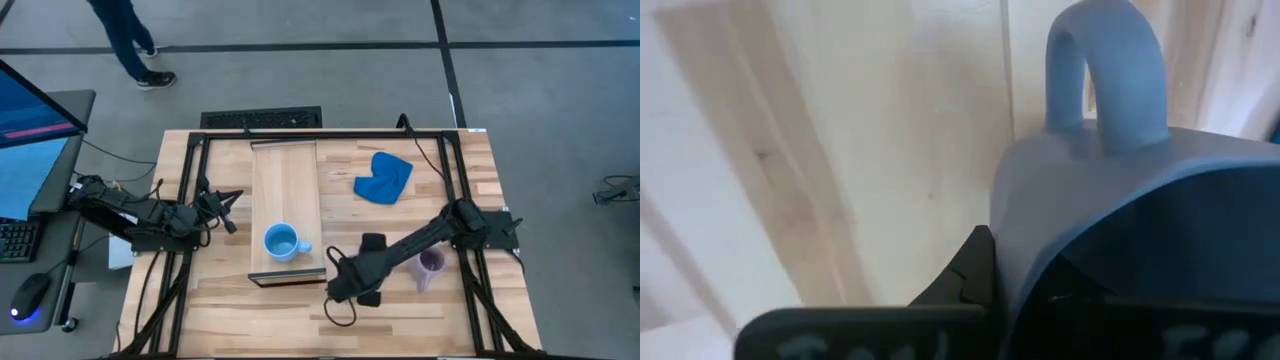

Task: Stack small to large cups/mugs on shelf
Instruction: Put the blue mug on the shelf

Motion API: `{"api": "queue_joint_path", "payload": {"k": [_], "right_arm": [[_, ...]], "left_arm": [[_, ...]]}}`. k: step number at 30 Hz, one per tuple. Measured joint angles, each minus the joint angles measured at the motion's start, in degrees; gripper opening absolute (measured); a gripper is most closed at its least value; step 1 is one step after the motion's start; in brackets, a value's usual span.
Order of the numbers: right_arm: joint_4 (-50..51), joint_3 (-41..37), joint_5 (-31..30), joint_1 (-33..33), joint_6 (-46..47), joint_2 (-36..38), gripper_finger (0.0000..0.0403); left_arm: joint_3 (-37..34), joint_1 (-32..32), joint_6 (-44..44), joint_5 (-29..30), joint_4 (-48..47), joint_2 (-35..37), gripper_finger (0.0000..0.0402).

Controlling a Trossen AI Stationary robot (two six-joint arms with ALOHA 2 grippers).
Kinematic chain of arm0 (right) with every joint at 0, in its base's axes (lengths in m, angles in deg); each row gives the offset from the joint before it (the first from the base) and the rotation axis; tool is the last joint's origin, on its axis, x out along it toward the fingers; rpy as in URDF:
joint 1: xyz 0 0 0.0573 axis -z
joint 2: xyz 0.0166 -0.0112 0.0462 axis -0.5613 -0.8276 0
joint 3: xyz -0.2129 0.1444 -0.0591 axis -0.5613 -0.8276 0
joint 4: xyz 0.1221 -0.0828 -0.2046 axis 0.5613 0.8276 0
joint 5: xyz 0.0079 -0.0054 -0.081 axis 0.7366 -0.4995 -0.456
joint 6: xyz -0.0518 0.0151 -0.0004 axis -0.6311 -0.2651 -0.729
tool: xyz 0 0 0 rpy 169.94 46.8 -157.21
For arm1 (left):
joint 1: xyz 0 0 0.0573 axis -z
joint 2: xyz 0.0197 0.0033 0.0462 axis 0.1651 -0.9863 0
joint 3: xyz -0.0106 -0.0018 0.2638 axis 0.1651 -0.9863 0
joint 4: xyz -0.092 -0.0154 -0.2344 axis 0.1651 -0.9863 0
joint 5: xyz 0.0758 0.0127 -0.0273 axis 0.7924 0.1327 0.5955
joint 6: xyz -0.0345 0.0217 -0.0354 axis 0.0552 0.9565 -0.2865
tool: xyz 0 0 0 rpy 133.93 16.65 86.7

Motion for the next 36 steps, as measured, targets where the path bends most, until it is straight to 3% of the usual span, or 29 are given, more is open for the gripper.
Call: {"api": "queue_joint_path", "payload": {"k": [19,29,36], "right_arm": [[6.05,0.09,-11.13,0.8,7.98,15.96,0.0026],[7.2,0.09,-17.52,6.27,3.59,23.47,0.0026],[7.11,0.09,-18.45,12.38,0.56,30.09,0.0026]], "left_arm": [[0.0,0.0,0.0,-0.18,-0.02,0.0,0.0],[0.0,0.0,0.0,-0.22,-0.02,0.0,0.0],[0.0,0.0,-0.05,-0.2,-0.03,0.0,0.0]]}}
